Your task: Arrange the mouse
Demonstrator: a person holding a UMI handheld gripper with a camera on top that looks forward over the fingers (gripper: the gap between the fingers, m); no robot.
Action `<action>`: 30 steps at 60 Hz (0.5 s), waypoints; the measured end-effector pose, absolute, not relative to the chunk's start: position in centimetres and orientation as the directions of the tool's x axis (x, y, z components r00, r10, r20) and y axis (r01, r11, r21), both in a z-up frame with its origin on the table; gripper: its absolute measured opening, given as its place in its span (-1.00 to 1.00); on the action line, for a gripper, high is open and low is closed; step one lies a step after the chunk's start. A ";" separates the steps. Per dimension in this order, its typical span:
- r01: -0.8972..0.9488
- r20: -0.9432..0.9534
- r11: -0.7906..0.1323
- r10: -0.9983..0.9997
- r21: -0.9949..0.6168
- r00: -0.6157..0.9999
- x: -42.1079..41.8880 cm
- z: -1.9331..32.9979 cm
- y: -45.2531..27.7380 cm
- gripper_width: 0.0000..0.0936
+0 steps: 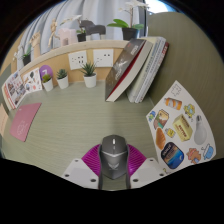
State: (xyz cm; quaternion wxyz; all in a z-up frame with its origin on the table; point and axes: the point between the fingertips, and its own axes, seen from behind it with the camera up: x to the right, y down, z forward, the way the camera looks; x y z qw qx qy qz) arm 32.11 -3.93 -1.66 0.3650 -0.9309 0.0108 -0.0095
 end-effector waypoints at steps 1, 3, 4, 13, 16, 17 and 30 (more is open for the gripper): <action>-0.010 0.015 -0.737 -0.027 -0.676 1.000 32.0 -1.6 -3.8 -0.34; -0.010 0.019 -0.747 -0.030 -0.664 0.999 31.7 -1.5 -3.7 -0.36; -0.020 0.015 -0.751 -0.039 -0.660 0.999 31.5 -1.3 -3.6 -0.35; -0.043 0.034 -0.660 -0.103 -0.750 0.994 28.5 7.7 -0.5 -0.35; -0.053 0.025 -0.600 -0.120 -0.798 0.992 26.2 12.9 0.8 -0.35; -0.056 0.020 -0.581 -0.123 -0.812 0.992 25.3 14.6 1.2 -0.35; -0.034 -0.011 -0.376 -0.063 -0.926 0.998 9.6 30.6 4.7 -0.36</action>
